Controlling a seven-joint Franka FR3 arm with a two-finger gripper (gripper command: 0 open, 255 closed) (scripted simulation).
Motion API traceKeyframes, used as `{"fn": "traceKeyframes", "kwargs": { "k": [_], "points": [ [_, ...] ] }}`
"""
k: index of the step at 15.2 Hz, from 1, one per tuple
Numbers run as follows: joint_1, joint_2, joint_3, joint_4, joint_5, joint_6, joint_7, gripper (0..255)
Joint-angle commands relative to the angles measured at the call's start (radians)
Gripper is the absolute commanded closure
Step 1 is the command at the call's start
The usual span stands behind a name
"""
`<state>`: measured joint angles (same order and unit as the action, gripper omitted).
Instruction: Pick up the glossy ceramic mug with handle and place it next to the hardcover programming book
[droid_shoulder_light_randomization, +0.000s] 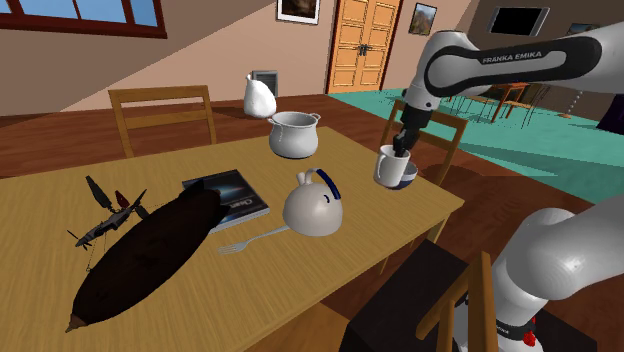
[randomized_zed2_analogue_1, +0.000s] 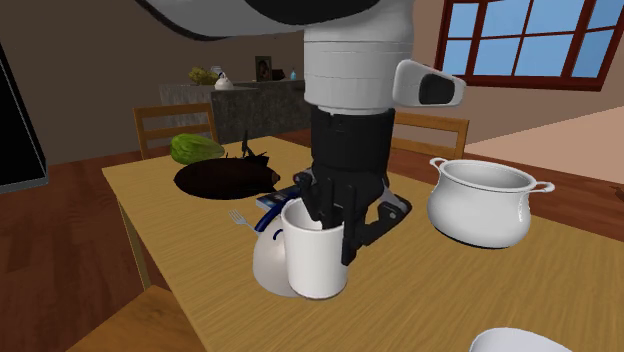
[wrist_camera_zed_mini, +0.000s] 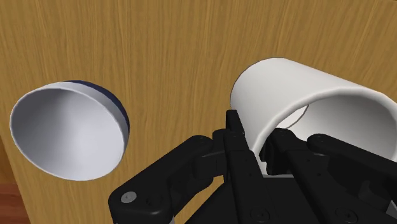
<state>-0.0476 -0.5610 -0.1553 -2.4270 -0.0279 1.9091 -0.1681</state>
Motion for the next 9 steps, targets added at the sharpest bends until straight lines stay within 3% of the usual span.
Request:
{"fn": "traceKeyframes", "kwargs": {
  "k": [1, 9],
  "points": [
    [0.001, 0.002, 0.001, 0.026, 0.001, -0.025, 0.001, 255],
    [0.055, 0.243, 0.057, 0.237, 0.051, 0.006, 0.078, 255]
  ]
}}
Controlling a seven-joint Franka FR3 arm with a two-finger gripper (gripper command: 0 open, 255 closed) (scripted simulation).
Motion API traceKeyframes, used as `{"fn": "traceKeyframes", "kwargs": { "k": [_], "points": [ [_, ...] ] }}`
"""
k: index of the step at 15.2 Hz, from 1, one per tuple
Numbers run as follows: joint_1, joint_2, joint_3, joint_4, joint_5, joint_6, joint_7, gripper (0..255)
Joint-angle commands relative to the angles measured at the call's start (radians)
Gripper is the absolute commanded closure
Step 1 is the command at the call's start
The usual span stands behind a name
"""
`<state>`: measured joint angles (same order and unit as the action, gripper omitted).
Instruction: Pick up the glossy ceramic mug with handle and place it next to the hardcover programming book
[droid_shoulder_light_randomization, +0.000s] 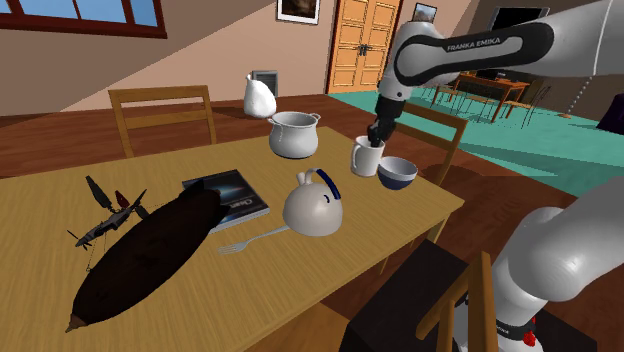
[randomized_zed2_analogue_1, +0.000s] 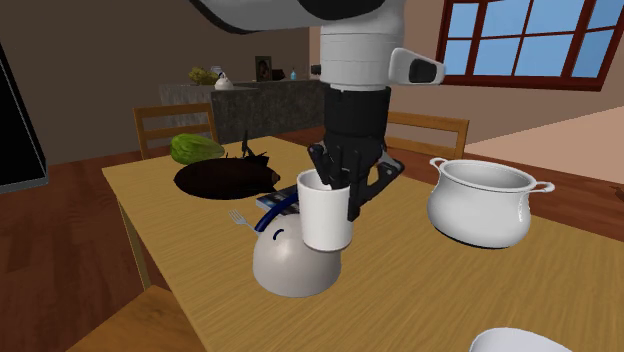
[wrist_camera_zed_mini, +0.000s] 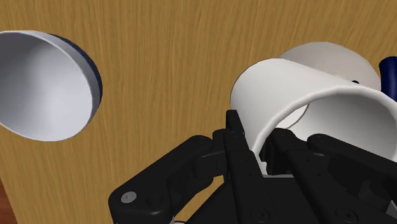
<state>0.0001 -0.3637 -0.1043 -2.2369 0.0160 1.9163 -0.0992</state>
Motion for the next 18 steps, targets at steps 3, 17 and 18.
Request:
{"fn": "traceKeyframes", "kwargs": {
  "k": [3, 17, 18],
  "points": [
    [0.024, 0.15, 0.025, 0.151, 0.02, 0.001, 0.039, 255],
    [0.087, 0.655, 0.086, 0.777, 0.036, -0.115, 0.163, 255],
    [0.087, 0.655, 0.086, 0.763, 0.036, -0.101, 0.162, 255]
  ]
}}
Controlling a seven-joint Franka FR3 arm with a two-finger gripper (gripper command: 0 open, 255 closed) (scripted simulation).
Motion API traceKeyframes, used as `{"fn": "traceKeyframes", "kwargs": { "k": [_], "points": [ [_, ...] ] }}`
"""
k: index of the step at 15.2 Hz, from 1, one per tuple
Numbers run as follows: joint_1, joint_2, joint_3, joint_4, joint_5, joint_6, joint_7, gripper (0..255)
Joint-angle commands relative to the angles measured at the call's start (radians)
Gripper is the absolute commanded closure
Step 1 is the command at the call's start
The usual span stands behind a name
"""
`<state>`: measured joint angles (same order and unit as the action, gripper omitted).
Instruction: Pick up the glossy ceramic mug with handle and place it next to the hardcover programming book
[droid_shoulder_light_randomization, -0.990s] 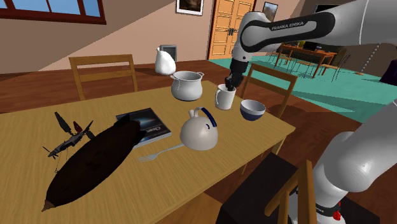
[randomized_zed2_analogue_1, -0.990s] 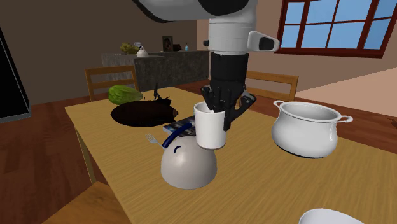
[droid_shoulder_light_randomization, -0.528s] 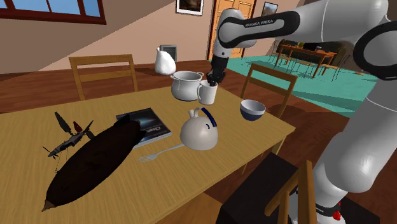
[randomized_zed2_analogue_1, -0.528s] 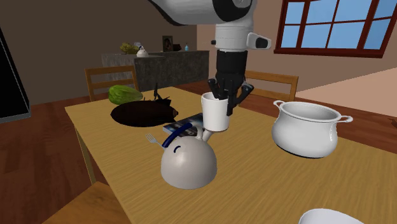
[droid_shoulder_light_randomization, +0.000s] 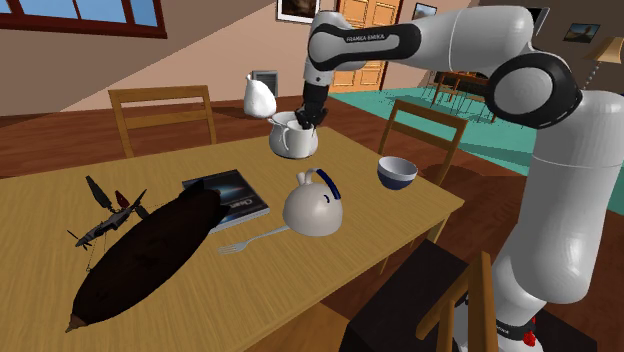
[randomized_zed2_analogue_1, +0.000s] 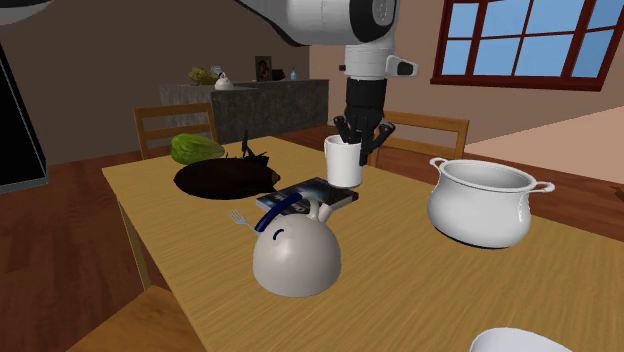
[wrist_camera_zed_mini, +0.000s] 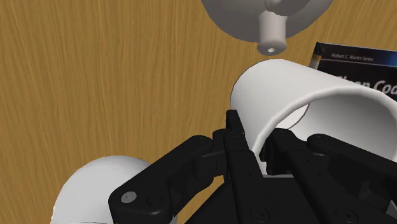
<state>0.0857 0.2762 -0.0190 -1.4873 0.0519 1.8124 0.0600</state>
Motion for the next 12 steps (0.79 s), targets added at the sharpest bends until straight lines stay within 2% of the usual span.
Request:
{"fn": "traceKeyframes", "kwargs": {
  "k": [1, 12],
  "points": [
    [0.002, 0.015, 0.001, -0.001, 0.0, 0.016, 0.002, 255],
    [0.002, 0.028, 0.002, -0.129, 0.003, 0.158, -0.004, 255]
  ]
}}
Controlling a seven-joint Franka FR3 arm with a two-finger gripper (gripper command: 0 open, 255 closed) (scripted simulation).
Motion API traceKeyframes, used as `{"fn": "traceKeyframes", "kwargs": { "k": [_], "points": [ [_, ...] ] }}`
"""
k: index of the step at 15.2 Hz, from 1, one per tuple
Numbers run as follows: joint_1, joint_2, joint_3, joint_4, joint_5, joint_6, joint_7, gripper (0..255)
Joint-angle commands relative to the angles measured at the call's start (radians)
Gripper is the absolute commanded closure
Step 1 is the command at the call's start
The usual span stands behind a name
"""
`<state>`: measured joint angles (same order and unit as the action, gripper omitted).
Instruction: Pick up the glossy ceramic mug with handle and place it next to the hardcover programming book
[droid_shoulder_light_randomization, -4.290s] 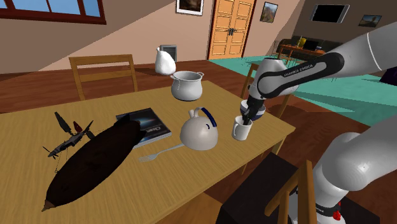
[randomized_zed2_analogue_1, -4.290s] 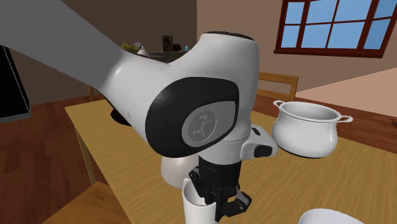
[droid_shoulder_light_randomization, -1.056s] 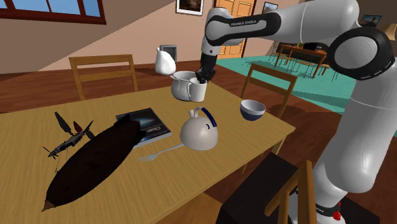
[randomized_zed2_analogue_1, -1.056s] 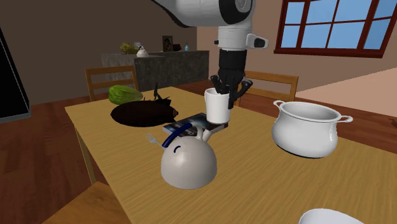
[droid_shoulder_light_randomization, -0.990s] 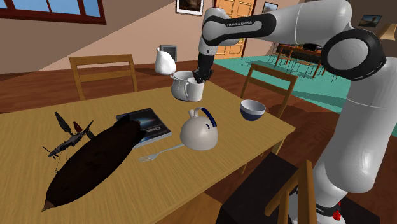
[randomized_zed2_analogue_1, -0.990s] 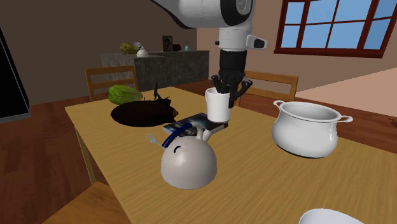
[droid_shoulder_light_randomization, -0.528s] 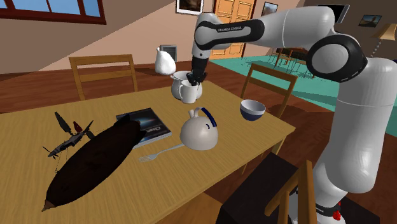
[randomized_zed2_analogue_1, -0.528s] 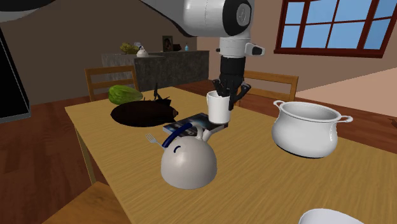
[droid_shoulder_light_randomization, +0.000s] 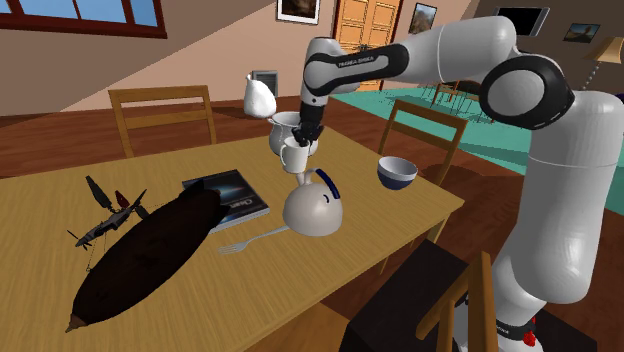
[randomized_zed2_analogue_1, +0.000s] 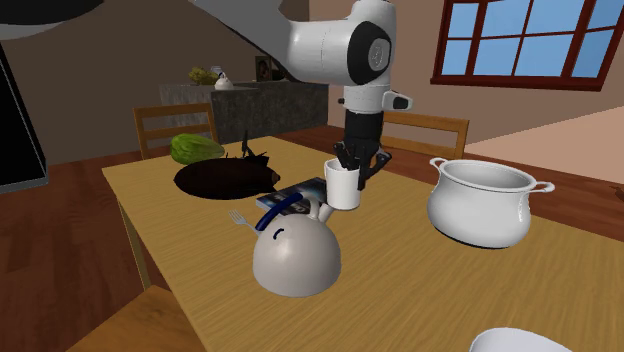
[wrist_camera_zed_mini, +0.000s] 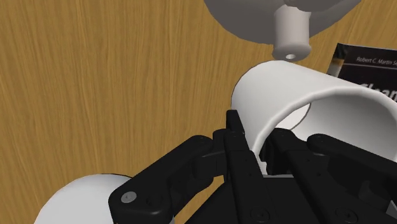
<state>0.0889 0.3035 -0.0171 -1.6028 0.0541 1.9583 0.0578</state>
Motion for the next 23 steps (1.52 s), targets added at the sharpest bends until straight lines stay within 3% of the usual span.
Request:
{"fn": "traceKeyframes", "kwargs": {
  "k": [1, 17, 23],
  "points": [
    [-0.001, 0.004, 0.0, -0.023, 0.001, 0.025, -0.003, 255],
    [0.0, 0.076, 0.001, -0.151, 0.008, 0.224, -0.014, 255],
    [0.001, 0.076, 0.0, -0.151, 0.008, 0.224, -0.014, 255]
  ]
}}
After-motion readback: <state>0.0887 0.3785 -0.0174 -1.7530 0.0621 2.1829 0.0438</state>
